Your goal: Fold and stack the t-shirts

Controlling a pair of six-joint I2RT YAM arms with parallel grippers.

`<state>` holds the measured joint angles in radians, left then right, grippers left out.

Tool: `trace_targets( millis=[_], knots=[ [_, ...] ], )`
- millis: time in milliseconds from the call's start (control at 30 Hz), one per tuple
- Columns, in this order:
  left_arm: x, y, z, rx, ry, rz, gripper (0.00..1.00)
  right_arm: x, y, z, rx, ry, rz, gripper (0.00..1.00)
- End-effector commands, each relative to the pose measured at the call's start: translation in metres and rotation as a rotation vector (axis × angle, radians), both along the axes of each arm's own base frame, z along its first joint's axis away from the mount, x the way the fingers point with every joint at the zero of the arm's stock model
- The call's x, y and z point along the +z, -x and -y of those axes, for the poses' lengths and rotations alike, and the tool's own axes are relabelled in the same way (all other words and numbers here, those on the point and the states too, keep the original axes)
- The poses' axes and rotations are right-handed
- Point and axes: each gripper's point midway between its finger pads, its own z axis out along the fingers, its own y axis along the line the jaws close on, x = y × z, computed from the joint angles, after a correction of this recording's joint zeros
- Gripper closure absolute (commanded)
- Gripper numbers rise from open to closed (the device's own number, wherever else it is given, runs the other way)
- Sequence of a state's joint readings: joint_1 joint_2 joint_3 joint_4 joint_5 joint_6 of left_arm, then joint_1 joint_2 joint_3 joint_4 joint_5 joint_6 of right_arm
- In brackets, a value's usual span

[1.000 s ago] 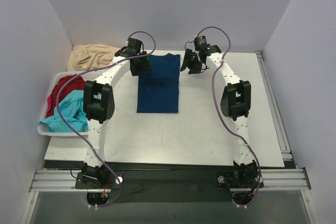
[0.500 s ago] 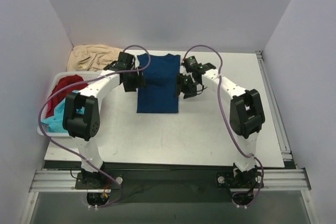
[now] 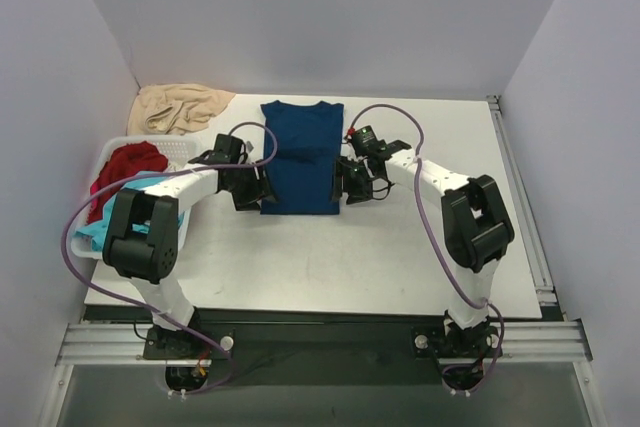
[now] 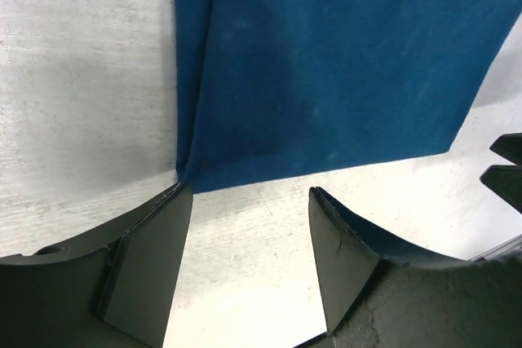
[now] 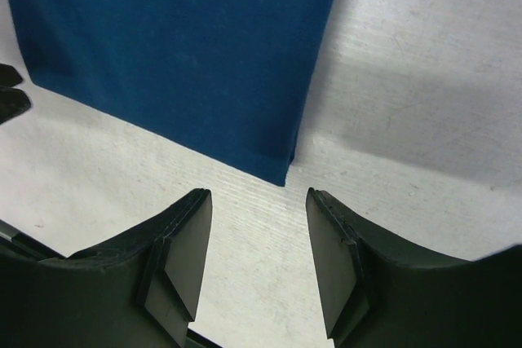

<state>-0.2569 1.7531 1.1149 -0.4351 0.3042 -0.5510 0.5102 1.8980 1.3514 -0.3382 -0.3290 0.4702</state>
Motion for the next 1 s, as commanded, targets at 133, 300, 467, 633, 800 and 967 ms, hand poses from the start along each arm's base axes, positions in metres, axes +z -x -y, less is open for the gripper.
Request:
trace_targets(
  millis=[133, 300, 467, 633, 800, 967],
  knots=[
    [-0.011, -0.02, 0.003, 0.074, 0.099, 0.023, 0.32, -0.006, -0.011, -0.014, -0.009, -0.063, 0.009, 0.51],
    [-0.022, -0.014, -0.007, 0.097, 0.048, -0.018, 0.33, -0.018, -0.007, -0.017, -0.012, -0.075, -0.029, 0.53],
    [-0.032, -0.01, -0.01, 0.097, 0.027, -0.043, 0.35, -0.028, -0.003, -0.018, -0.017, -0.079, -0.056, 0.53],
    [-0.038, -0.002, -0.006, 0.087, 0.049, -0.086, 0.55, -0.032, 0.0, -0.022, -0.016, -0.095, -0.082, 0.59],
    [-0.042, 0.006, -0.005, 0.078, 0.059, -0.109, 0.89, -0.037, 0.008, -0.024, -0.007, -0.105, -0.106, 0.72],
    [-0.044, 0.013, -0.002, 0.056, 0.081, -0.131, 1.0, -0.043, 0.017, -0.023, -0.006, -0.106, -0.136, 0.99]
  ],
)
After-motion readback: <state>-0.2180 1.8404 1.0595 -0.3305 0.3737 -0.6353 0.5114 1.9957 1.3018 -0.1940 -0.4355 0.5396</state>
